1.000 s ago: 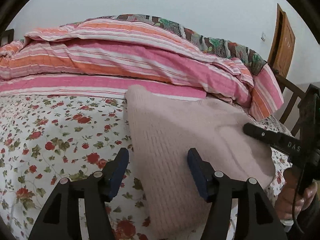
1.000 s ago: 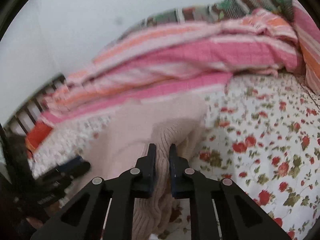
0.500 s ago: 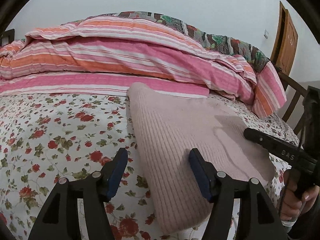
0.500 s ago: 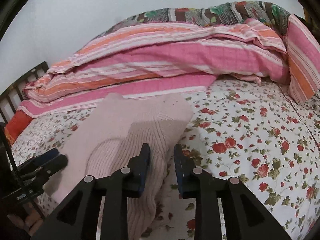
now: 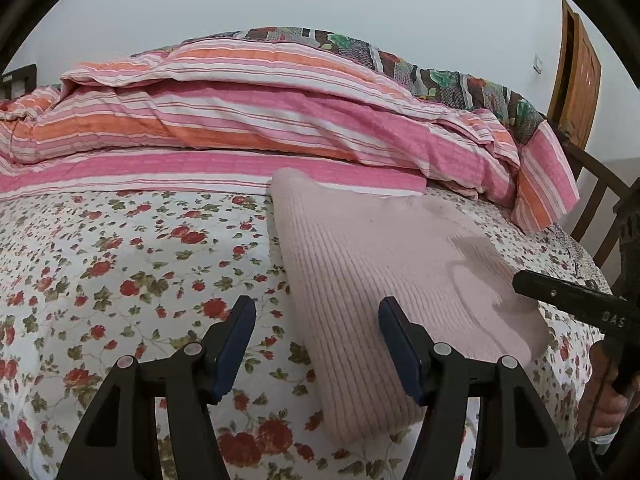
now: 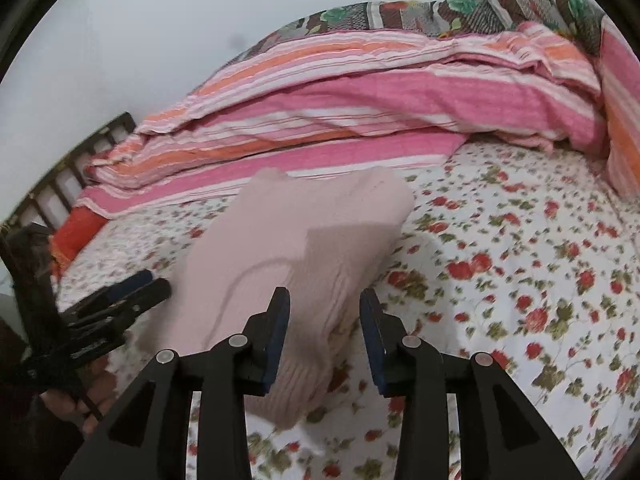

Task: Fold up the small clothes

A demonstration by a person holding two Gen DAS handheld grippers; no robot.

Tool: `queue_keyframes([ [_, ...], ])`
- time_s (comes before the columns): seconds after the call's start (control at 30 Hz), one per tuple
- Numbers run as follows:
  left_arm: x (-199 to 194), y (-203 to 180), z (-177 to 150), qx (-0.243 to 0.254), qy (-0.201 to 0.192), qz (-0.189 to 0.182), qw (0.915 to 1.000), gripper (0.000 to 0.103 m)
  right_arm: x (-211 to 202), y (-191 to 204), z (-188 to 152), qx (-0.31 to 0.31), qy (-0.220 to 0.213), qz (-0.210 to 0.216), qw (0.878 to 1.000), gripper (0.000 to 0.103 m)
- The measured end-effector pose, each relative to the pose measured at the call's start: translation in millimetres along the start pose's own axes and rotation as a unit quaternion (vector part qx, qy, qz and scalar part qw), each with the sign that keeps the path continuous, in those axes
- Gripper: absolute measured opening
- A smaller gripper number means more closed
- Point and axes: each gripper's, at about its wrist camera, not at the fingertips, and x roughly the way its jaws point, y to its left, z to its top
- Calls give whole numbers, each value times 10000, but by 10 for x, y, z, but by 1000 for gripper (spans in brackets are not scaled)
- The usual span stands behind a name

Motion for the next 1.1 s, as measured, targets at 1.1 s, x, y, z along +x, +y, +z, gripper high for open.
queue_keyframes([
  [1.1, 206, 43, 35, -491, 19, -168, 9986, 63, 103, -247, -7, 486, -276, -374, 9977, 45],
])
